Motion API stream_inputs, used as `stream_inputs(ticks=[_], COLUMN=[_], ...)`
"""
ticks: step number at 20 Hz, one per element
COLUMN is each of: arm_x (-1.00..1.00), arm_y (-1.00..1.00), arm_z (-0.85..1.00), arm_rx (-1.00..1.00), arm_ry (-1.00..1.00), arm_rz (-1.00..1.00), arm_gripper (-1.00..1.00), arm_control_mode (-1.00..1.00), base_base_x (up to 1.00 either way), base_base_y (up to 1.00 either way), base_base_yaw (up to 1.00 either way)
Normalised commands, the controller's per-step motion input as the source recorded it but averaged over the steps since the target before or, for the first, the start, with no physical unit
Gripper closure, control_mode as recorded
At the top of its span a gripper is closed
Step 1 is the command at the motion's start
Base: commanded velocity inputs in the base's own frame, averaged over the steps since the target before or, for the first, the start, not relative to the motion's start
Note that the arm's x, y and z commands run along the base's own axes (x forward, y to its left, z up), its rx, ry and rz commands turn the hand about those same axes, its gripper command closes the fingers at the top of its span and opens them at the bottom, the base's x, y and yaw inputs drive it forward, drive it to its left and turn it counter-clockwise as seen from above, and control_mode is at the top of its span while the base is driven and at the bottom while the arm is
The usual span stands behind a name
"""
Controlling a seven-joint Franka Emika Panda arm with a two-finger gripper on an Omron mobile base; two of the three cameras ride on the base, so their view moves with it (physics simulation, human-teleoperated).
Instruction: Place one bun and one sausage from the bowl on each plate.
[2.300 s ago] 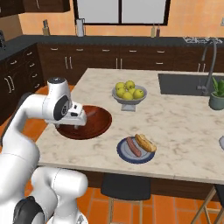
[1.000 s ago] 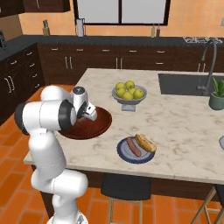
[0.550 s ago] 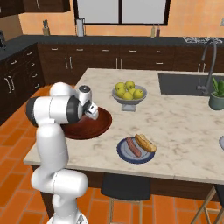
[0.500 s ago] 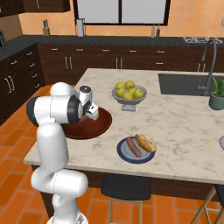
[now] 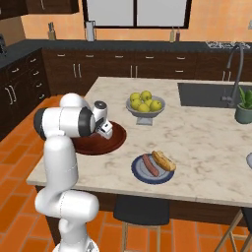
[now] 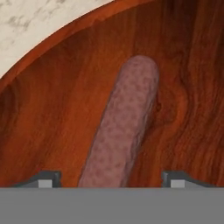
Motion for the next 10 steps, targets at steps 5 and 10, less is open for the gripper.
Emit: stream_inputs(ticks=[5, 10], arm_x=[0.0, -0.03], arm_y=[0.03, 0.19], arm_z=[-0.26, -0.29], arm_rx=[0.0, 0.0], arm_ry=[0.0, 0.04], arm_rz=[0.0, -0.01], arm_gripper=[1.0, 1.0], arm_control_mode=[-1.0, -1.0], base_base_x=[0.0, 0.0], base_base_y=[0.0, 0.0], base_base_yaw=[0.0, 0.0])
